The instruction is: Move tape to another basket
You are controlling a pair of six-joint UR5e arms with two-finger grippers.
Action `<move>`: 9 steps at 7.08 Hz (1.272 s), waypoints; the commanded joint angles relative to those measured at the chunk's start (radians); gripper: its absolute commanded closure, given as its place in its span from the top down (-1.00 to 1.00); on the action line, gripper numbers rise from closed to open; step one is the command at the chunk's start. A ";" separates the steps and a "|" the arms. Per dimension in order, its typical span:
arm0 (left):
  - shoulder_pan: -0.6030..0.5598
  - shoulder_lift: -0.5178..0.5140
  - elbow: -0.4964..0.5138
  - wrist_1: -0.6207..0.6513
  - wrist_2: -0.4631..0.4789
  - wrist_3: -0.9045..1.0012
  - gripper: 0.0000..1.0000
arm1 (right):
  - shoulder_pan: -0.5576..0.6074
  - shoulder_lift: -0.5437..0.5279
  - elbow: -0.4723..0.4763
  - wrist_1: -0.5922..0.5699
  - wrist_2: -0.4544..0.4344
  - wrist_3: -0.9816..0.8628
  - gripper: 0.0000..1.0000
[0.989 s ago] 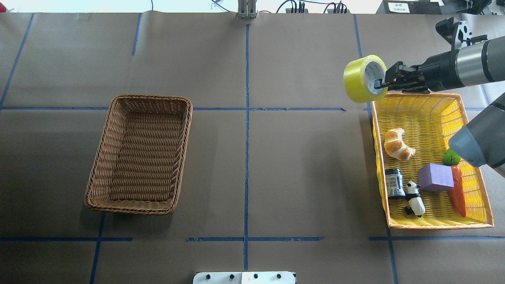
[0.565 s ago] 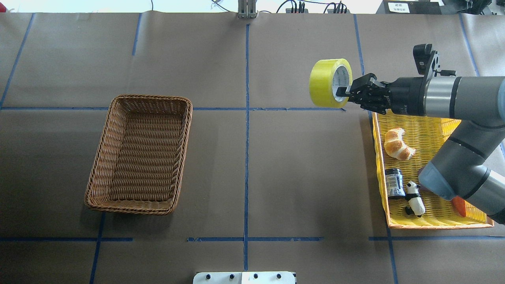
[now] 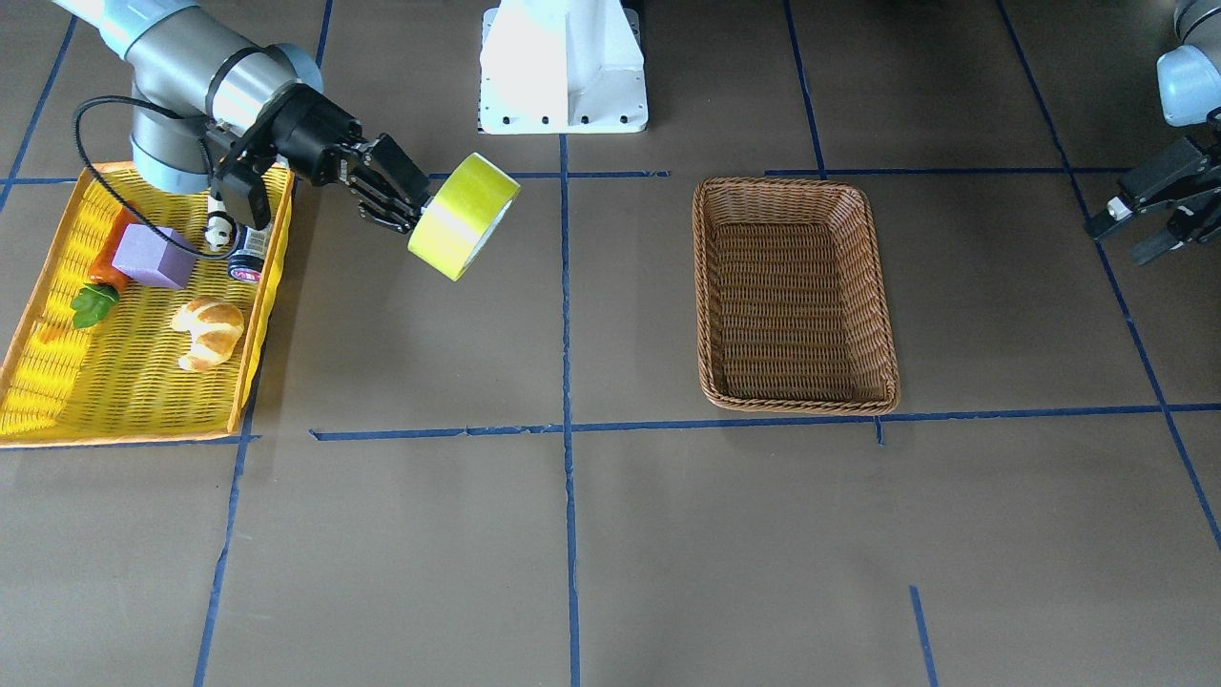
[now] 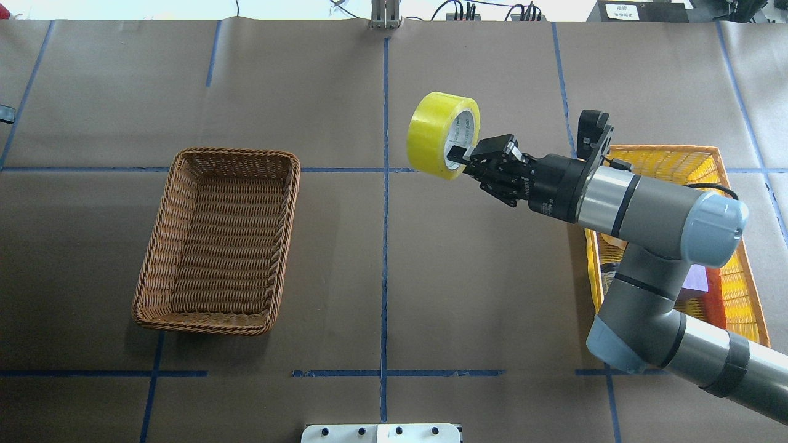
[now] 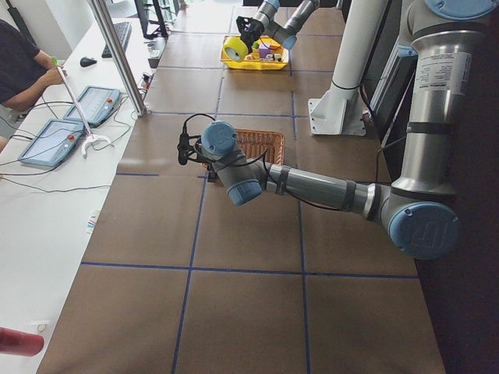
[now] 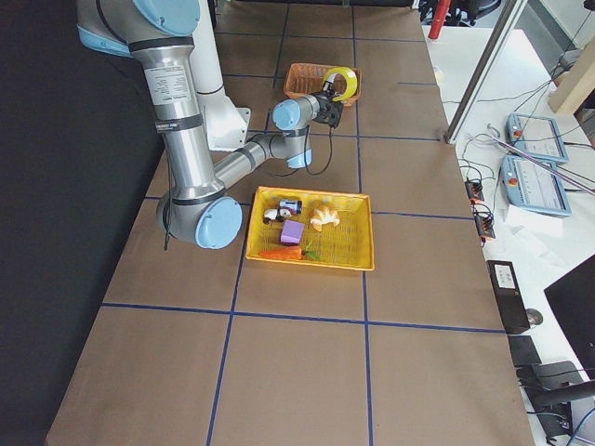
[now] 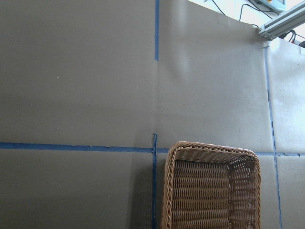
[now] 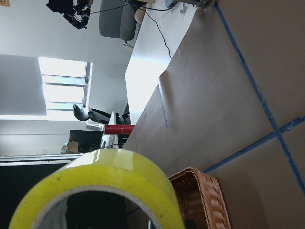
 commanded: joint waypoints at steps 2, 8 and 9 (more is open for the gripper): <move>0.033 -0.006 0.059 -0.305 0.058 -0.154 1.00 | -0.091 0.023 0.002 0.008 -0.114 0.000 -0.93; 0.281 -0.064 0.047 -0.857 0.432 -0.983 1.00 | -0.149 0.023 -0.004 0.138 -0.125 -0.003 -0.94; 0.335 -0.065 0.044 -0.921 0.524 -1.045 1.00 | -0.156 0.024 -0.002 0.140 -0.125 -0.004 -0.94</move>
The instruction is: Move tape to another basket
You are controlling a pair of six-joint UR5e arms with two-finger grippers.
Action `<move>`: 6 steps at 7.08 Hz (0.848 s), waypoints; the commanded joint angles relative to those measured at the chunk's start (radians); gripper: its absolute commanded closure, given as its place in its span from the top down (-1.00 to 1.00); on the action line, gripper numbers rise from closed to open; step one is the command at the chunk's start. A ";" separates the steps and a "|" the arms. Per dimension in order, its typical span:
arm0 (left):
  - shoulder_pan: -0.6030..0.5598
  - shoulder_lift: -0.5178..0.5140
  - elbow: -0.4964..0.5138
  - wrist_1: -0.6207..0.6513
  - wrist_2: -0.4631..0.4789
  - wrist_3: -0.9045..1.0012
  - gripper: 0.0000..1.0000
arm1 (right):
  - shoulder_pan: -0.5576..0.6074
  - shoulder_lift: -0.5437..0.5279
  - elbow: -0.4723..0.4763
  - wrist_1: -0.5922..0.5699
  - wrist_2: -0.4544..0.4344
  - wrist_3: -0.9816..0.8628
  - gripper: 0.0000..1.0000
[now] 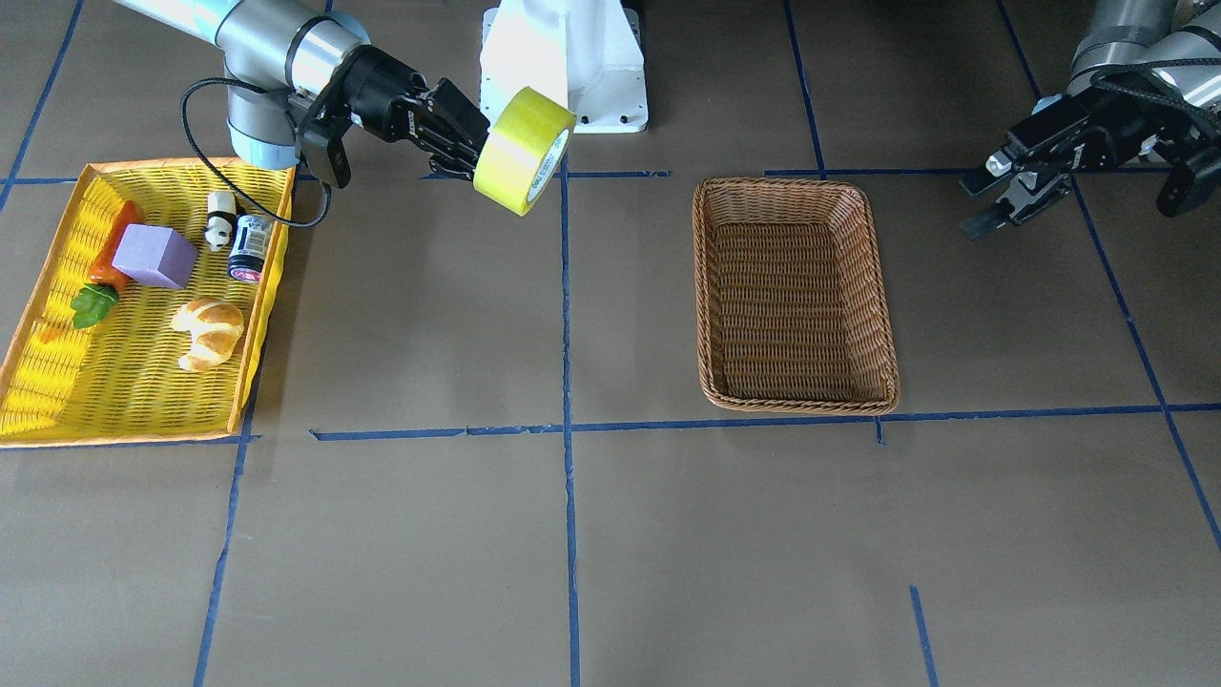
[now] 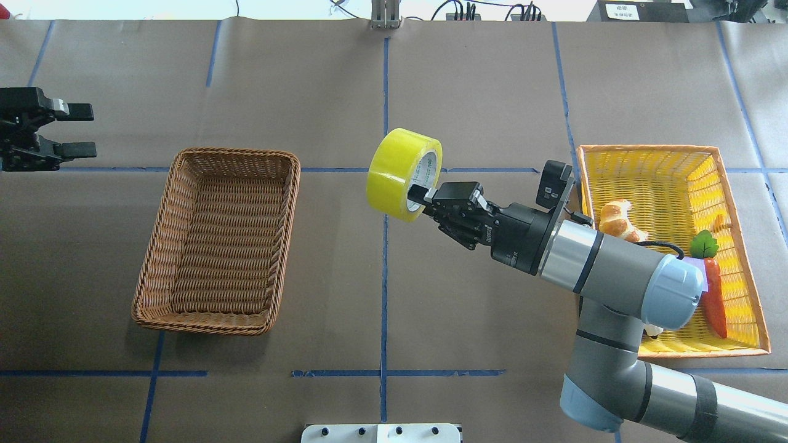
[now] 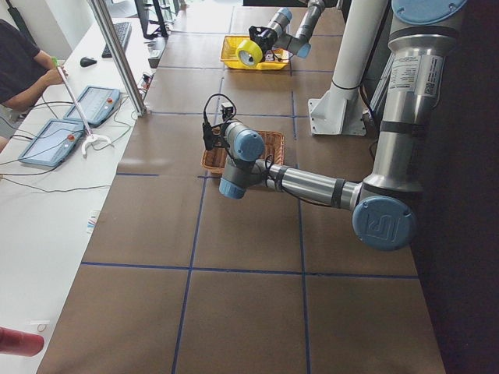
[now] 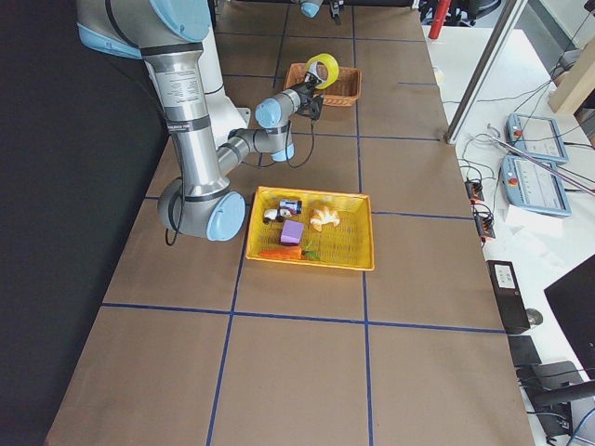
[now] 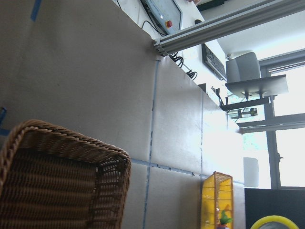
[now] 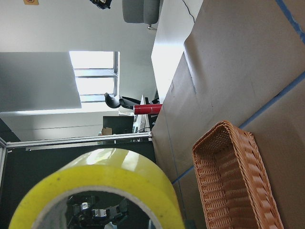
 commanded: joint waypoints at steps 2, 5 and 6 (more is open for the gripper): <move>0.185 -0.097 -0.017 -0.127 0.136 -0.165 1.00 | -0.041 0.001 0.000 0.119 0.017 0.005 -0.94; 0.270 -0.224 -0.026 -0.161 0.141 -0.320 1.00 | -0.064 0.007 0.006 0.200 0.080 0.007 -0.94; 0.272 -0.270 -0.026 -0.181 0.166 -0.439 1.00 | -0.085 0.012 0.006 0.240 0.080 0.005 -0.94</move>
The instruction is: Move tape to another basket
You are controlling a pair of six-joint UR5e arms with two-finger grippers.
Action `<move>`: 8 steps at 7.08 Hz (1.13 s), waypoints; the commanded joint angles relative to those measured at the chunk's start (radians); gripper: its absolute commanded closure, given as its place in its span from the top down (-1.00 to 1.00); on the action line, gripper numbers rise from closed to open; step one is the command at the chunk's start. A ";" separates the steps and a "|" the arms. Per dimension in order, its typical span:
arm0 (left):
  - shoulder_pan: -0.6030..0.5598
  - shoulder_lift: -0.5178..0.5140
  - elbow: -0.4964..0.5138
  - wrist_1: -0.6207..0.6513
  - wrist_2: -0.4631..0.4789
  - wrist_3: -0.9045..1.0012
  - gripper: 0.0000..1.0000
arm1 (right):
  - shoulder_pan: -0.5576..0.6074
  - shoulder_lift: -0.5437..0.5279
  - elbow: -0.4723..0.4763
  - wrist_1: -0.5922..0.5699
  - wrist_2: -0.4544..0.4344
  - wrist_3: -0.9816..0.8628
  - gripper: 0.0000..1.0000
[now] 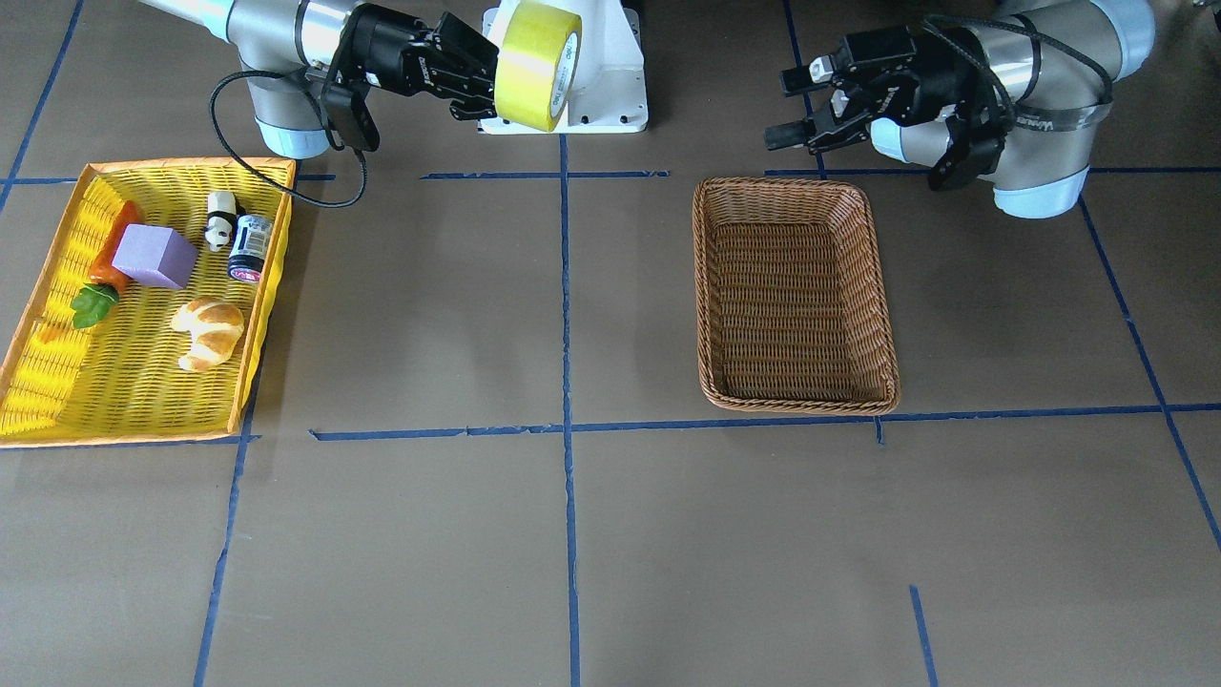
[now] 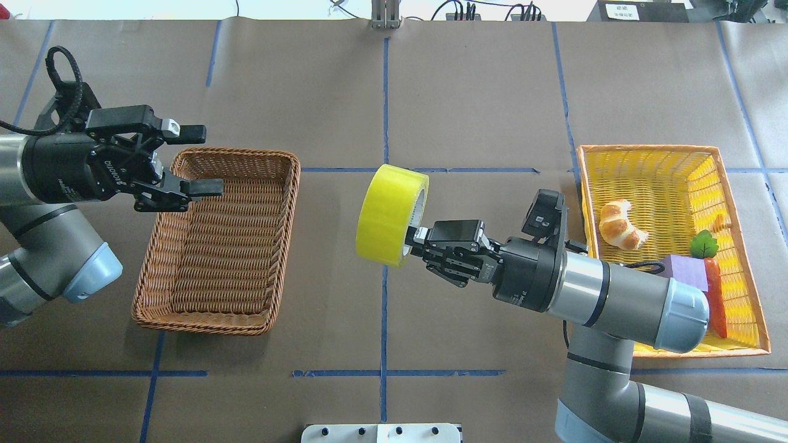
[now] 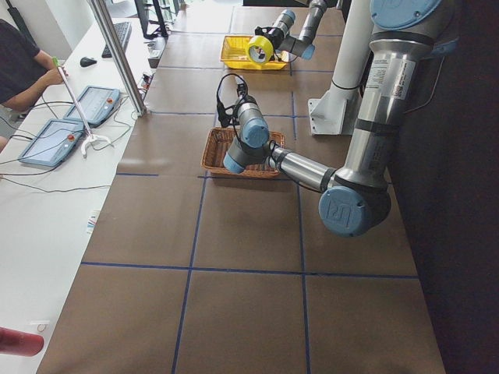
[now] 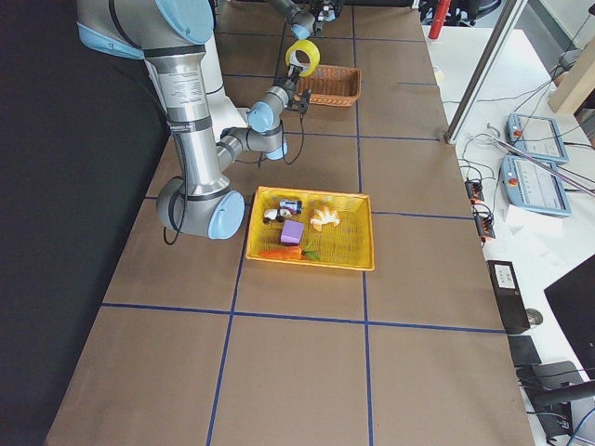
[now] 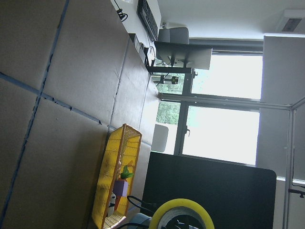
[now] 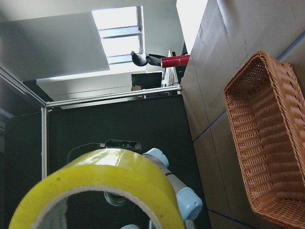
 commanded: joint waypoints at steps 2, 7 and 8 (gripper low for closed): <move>0.017 -0.096 -0.001 -0.021 0.022 -0.124 1.00 | -0.031 0.028 -0.004 0.058 0.094 -0.004 -0.94; 0.104 -0.125 -0.001 -0.018 0.022 -0.122 1.00 | 0.033 0.029 -0.007 -0.028 0.277 -0.018 -0.95; 0.129 -0.130 -0.001 -0.018 0.022 -0.122 1.00 | 0.036 0.029 -0.007 -0.028 0.277 -0.020 -0.95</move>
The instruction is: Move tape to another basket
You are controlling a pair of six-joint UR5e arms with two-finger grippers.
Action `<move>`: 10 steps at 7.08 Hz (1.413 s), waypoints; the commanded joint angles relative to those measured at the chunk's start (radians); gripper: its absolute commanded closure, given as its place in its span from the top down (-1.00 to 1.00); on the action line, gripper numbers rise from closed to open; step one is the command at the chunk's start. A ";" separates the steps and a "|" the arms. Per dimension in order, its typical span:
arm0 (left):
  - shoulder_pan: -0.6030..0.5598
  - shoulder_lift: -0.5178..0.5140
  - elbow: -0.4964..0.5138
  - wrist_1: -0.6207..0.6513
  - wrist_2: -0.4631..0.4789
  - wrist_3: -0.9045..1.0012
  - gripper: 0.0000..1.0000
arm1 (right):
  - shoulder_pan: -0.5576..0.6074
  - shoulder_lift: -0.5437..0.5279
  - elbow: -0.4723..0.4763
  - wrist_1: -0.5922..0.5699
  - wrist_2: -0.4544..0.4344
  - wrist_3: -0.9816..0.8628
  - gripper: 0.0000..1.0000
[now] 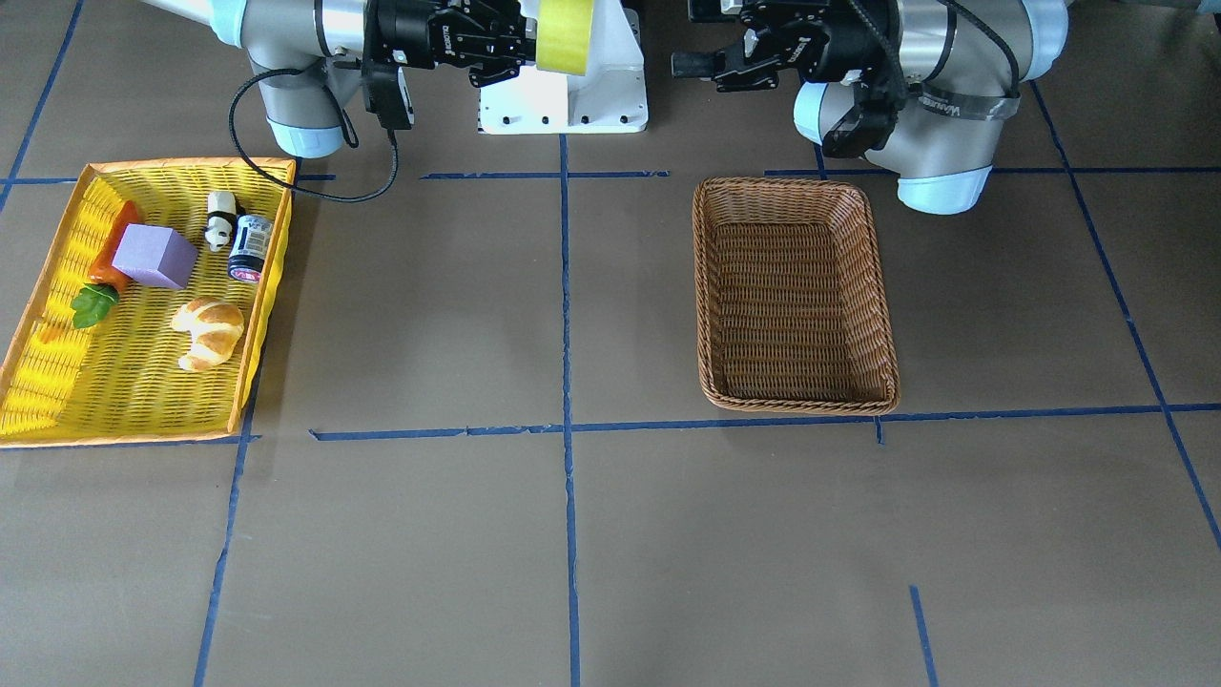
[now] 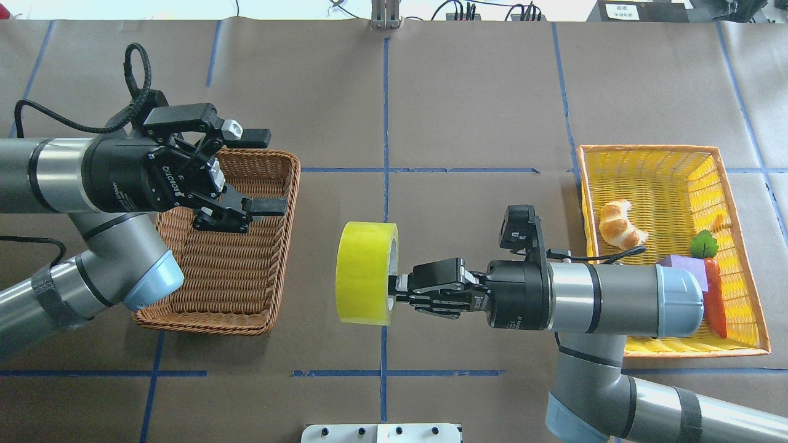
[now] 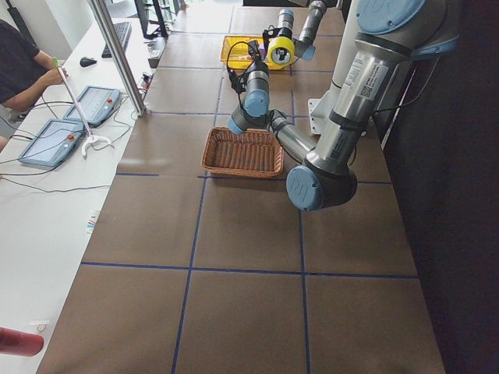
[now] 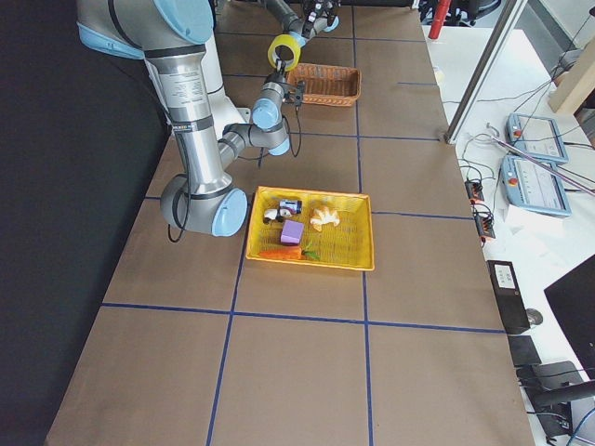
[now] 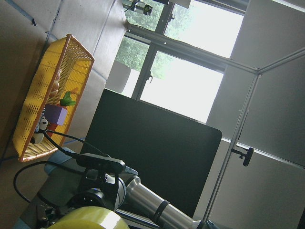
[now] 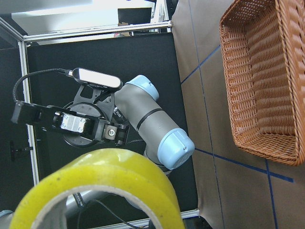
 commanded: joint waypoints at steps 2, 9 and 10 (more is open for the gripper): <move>0.077 -0.015 0.003 0.002 0.002 0.002 1.00 | 0.011 0.000 0.000 -0.003 0.014 -0.003 -0.94; 0.109 -0.044 0.005 0.005 0.015 0.004 1.00 | 0.011 0.043 -0.020 -0.049 0.013 -0.003 -0.94; 0.112 -0.053 0.005 0.005 0.023 0.004 1.00 | 0.011 0.043 -0.022 -0.049 0.011 -0.003 -0.94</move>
